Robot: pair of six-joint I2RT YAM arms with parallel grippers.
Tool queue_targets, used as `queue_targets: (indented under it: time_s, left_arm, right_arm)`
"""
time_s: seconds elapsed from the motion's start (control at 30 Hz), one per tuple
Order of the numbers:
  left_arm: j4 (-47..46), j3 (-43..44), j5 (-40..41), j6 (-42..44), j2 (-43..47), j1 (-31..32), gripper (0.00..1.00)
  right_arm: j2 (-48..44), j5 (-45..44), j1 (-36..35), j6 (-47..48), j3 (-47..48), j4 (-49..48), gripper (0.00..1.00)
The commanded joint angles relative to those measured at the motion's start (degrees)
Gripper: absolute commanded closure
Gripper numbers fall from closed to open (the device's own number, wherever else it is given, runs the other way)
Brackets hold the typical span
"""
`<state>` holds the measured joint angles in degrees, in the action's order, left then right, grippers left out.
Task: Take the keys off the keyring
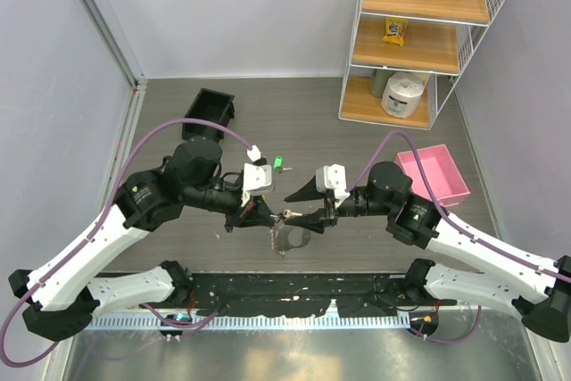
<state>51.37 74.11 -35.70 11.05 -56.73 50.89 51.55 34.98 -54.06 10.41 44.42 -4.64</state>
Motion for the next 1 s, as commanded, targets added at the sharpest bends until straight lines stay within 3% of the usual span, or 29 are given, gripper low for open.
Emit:
queue_targets:
  time_s: [0.0, 0.43, 0.6, 0.87, 0.93, 0.97]
  left_arm:
    - [-0.75, 2.71, -2.44, 1.17, 1.01, 0.08, 1.0]
    - [-0.22, 2.89, -2.18, 1.52, 1.01, 0.08, 1.0]
    - [-0.05, 2.97, -2.0, 1.7, 1.18, 0.08, 1.0]
    - [0.13, 2.62, -1.21, 1.69, 1.71, 0.08, 1.0]
    - [0.22, 2.53, -1.04, 1.69, 1.89, 0.08, 1.0]
    - [0.22, 2.45, -1.03, 1.7, 1.97, 0.08, 1.0]
  right_arm:
    - [1.18, 3.51, -0.69, 1.19, 3.65, -1.6, 0.46]
    - [4.96, 5.71, -2.98, 1.45, 5.32, -1.6, 0.5]
    - [5.4, 5.71, -3.15, 1.36, 5.67, -1.6, 0.63]
    - [3.82, 5.19, -3.24, 1.27, 4.71, -0.72, 0.72]
    - [3.3, 4.66, -3.24, 1.1, 4.36, -0.8, 0.79]
    - [3.03, 4.66, -3.24, 0.92, 4.18, -0.98, 0.9]
